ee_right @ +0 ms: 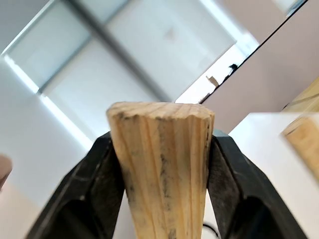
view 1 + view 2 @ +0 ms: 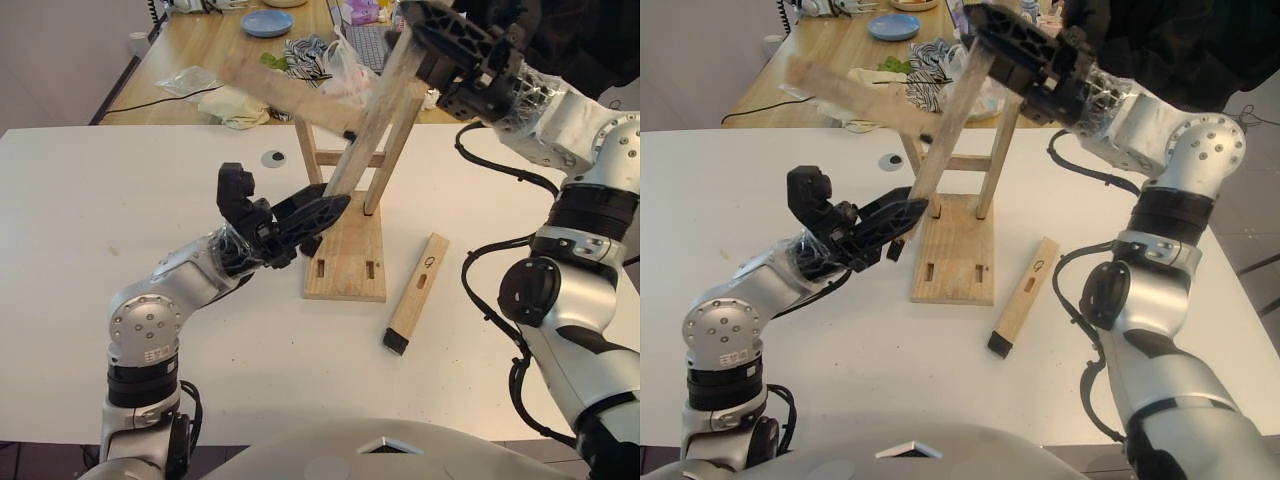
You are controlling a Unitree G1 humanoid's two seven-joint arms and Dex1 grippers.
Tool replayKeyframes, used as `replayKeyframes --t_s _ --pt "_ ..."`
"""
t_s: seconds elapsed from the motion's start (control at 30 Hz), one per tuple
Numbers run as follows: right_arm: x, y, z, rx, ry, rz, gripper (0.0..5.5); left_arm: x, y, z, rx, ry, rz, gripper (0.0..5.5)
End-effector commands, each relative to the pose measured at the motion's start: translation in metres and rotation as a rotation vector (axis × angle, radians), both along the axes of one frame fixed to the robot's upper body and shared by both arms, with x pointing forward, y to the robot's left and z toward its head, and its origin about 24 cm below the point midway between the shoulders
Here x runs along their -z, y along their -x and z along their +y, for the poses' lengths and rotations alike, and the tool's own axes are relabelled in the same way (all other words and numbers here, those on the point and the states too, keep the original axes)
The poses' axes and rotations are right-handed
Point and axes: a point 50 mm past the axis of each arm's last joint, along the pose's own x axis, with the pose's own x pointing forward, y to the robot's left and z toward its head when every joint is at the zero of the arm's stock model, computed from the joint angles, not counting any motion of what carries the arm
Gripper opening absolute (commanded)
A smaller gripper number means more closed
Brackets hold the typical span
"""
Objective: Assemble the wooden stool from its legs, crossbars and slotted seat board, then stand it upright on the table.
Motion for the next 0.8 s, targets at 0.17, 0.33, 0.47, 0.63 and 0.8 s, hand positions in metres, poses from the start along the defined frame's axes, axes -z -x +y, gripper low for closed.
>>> replayKeyframes --t_s 0.17,0.33,0.47,0.63,0.8 --pt "0.010 -0.008 -0.041 0.214 0.036 -0.037 2.10 0.015 -0.002 -0.006 -0.022 -0.101 0.002 3.05" --pt "0.027 0.000 -0.058 0.282 0.038 -0.139 2.10 0.036 0.001 0.002 -0.066 -0.255 0.019 3.05" --pt "0.048 0.014 -0.073 0.322 0.050 -0.166 2.10 0.058 0.001 0.008 -0.069 -0.395 0.050 3.05" --pt "0.071 0.029 -0.067 0.302 0.108 -0.222 2.10 0.095 0.005 0.025 -0.134 -0.543 0.175 2.58" --pt "0.094 0.037 -0.050 0.301 0.173 -0.249 2.09 0.112 0.009 0.045 -0.139 -0.656 0.231 1.80"
